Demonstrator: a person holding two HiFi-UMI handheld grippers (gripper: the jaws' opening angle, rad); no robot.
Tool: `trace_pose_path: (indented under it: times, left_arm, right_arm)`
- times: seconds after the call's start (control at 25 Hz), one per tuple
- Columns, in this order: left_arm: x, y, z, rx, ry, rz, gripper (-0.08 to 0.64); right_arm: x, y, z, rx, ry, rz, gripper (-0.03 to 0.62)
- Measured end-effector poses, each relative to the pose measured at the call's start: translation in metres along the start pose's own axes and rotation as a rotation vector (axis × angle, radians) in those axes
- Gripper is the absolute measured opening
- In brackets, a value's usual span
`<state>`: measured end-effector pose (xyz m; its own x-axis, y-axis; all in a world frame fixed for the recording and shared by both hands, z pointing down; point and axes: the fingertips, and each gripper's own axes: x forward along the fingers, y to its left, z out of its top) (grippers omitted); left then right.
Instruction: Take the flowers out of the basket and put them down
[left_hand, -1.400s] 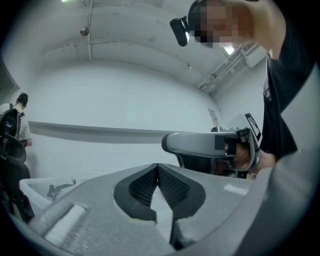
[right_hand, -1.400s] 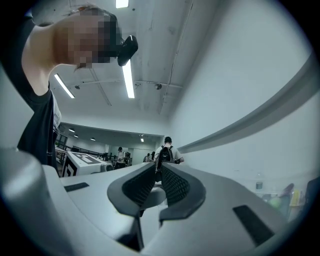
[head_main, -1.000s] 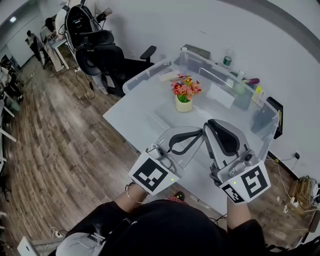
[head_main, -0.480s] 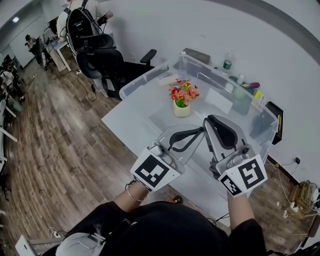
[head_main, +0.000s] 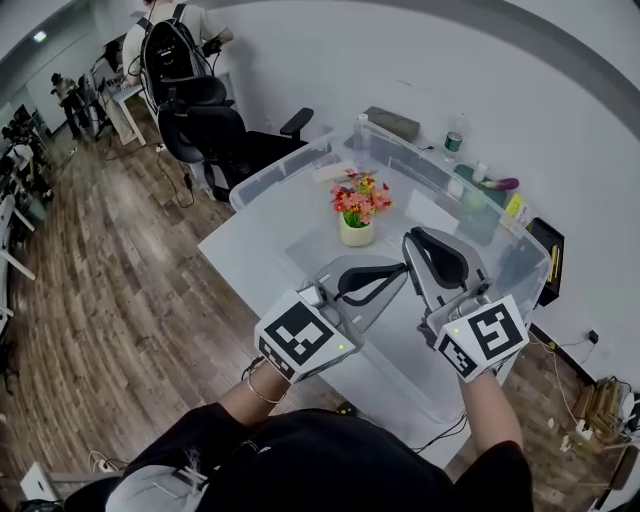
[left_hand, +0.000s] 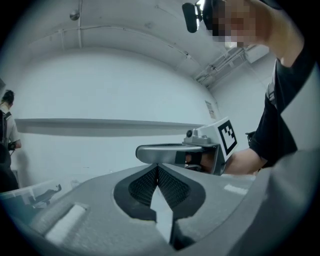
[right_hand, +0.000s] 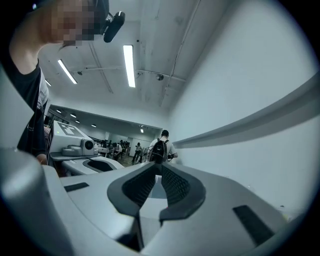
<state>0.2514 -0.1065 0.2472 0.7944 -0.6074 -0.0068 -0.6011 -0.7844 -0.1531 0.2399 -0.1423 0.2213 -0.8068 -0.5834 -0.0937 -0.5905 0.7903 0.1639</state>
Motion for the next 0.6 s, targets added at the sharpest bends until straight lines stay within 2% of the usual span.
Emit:
trace_pose_path:
  times: [0.16, 0.28, 0.36, 0.48, 0.6]
  left_arm:
    - [-0.002, 0.009, 0.016, 0.05, -0.05, 0.065, 0.003]
    - [0.002, 0.019, 0.023, 0.081, -0.071, 0.099, 0.003]
    - [0.008, 0.023, 0.024, 0.079, -0.079, 0.089, 0.003]
    - [0.016, 0.028, 0.03, 0.059, -0.107, 0.062, 0.003]
    - [0.022, 0.039, 0.033, 0.0, -0.127, 0.042, 0.003]
  right_arm:
    - [0.008, -0.008, 0.0, -0.006, -0.009, 0.033, 0.031]
    - [0.012, -0.015, -0.003, 0.005, -0.027, 0.018, 0.031]
    - [0.013, -0.018, -0.013, 0.024, -0.016, -0.005, 0.031]
    - [0.013, -0.018, -0.031, 0.038, 0.052, -0.01, 0.031]
    - [0.014, -0.021, -0.037, 0.014, 0.074, -0.023, 0.031]
